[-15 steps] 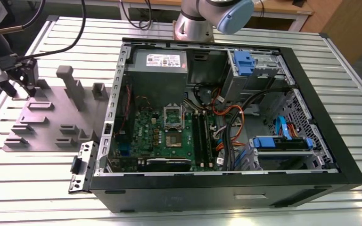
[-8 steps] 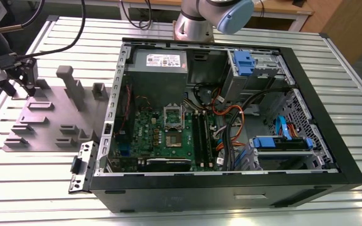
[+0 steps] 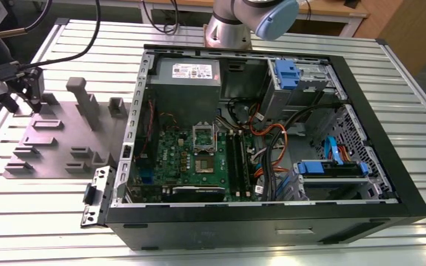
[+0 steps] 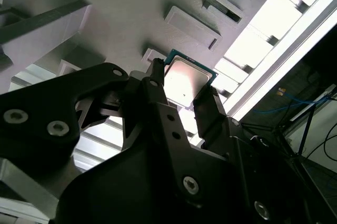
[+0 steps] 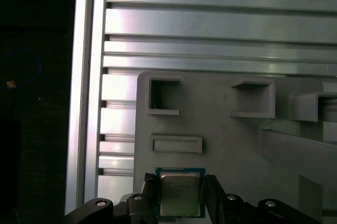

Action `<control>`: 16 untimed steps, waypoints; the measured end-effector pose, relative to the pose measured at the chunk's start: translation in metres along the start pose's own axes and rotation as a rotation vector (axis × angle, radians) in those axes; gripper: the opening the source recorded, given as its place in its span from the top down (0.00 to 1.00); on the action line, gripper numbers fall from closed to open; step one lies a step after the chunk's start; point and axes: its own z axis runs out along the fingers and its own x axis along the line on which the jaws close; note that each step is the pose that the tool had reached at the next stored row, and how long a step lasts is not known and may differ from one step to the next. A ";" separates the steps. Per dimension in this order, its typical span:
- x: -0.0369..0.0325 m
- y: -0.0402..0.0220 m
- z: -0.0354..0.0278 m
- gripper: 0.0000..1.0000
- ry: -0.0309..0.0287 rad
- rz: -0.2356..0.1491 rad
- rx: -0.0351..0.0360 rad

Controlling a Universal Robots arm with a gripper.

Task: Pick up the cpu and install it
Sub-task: 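Pick up the cpu and move it towards the insertion slot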

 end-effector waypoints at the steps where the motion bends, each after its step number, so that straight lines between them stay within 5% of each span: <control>1: 0.0000 0.0000 -0.0005 0.53 0.0001 0.000 0.0000; 16: 0.0000 0.0002 -0.0047 0.53 0.0001 0.000 0.0001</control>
